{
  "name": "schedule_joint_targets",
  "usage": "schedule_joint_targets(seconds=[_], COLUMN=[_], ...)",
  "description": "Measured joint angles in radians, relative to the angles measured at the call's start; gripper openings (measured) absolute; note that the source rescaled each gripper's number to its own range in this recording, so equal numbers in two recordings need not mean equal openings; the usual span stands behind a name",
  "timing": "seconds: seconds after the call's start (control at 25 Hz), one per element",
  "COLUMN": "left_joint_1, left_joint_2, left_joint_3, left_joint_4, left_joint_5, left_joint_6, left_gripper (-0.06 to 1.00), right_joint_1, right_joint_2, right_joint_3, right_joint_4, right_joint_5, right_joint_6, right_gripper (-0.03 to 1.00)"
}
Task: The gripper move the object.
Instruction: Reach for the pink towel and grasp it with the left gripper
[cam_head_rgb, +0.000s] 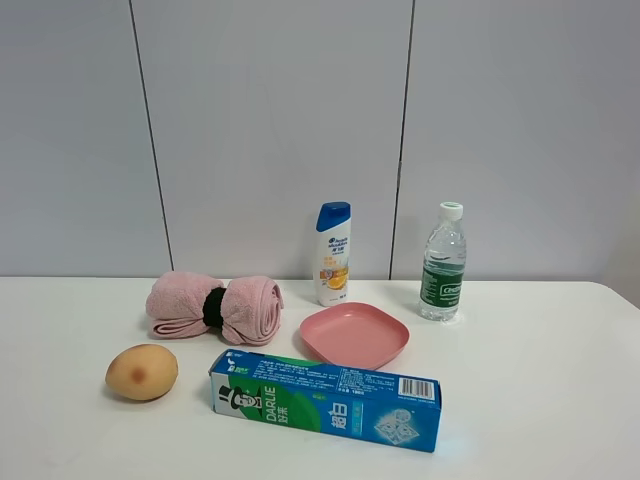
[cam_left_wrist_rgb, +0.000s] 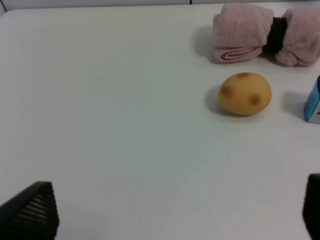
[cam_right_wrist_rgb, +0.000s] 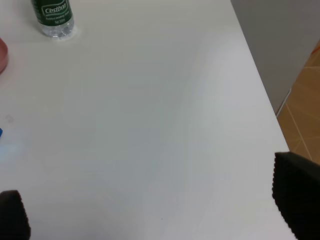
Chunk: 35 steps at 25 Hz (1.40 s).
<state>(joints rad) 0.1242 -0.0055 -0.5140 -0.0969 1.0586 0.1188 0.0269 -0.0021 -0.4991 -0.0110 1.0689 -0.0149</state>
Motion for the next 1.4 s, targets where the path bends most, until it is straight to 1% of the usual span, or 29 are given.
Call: schedule_joint_targets(seconds=[1.4], left_joint_1=[0.0], left_joint_2=[0.0], left_joint_3=[0.0], left_joint_4=[-0.001], left_joint_5=[0.0], left_joint_6=[0.0], left_gripper=[1.0], right_joint_1=[0.0], right_joint_2=[0.0], right_joint_3=[0.0], right_joint_4=[0.0], right_joint_5=[0.0], right_joint_6=[0.0], right_gripper=[1.0])
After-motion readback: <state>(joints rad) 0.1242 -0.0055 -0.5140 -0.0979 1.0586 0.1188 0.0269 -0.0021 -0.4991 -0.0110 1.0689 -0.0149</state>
